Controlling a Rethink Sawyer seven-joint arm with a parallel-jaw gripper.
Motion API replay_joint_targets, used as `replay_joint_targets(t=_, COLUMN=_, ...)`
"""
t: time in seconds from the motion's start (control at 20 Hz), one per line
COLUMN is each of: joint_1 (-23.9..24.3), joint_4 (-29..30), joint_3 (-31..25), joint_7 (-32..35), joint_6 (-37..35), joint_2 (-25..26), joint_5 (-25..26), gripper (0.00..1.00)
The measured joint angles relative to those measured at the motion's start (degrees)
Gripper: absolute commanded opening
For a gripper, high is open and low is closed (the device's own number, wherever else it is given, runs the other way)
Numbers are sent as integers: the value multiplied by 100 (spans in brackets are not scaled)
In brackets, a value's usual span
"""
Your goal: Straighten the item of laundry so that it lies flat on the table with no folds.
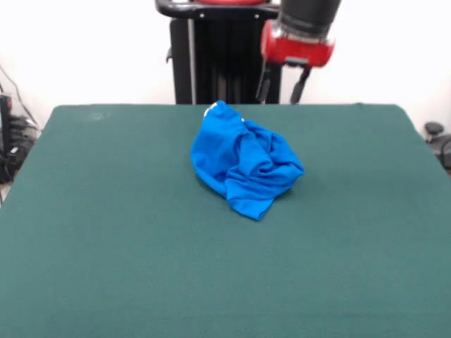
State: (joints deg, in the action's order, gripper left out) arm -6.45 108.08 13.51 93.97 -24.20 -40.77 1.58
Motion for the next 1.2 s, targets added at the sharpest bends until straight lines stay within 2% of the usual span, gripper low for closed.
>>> replay_joint_targets(t=0.5, joint_1=-28, joint_4=-486, joint_3=177, joint_7=93, joint_6=131, joint_2=971, joint_5=-205, gripper=100)
replay_joint_targets(t=0.95, joint_1=-169, joint_4=-653, joint_3=396, joint_7=93, joint_6=1119, joint_2=1745, joint_5=-508, gripper=100)
replay_joint_targets(t=1.2, joint_1=-275, joint_4=-710, joint_3=556, joint_7=93, joint_6=1361, joint_2=1980, joint_5=-680, gripper=100)
